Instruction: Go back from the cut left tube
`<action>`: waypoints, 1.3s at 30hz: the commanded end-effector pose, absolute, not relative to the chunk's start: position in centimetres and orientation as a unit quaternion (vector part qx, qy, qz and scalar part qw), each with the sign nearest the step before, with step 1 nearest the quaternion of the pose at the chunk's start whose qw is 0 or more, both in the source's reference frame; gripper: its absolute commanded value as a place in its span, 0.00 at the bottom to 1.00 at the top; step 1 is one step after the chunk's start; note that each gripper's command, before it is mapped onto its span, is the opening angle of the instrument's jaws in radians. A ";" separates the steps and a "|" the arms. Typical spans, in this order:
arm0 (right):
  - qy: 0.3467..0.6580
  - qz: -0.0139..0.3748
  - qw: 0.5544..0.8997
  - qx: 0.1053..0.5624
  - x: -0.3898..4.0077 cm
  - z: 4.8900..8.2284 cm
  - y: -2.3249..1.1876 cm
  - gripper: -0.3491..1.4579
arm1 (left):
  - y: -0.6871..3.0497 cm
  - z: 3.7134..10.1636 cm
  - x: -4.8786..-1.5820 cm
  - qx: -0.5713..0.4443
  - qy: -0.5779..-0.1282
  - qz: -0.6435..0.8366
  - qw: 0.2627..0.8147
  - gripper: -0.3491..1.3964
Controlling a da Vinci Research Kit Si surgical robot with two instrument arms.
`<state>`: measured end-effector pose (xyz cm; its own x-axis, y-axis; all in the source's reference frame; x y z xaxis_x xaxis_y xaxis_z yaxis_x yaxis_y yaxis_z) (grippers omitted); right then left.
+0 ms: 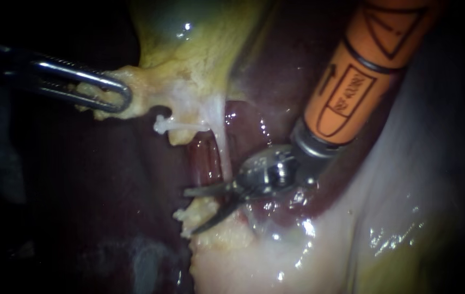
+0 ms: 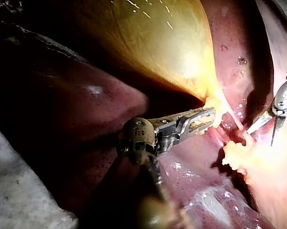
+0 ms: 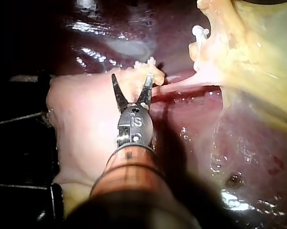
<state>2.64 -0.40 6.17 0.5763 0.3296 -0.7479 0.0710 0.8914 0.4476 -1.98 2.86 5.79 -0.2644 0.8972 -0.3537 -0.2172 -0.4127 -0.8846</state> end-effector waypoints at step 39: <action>0.453 0.091 0.871 0.168 1.89 5.87 0.01 0.97 | 2.88 6.62 -2.49 -0.456 -0.356 0.715 0.391 0.00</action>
<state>1.89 0.01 5.87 0.5722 0.3106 -0.7590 -0.0059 0.9271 0.3749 -2.53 2.87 6.65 -0.2794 0.8846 -0.3733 -0.2294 -0.4390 -0.8687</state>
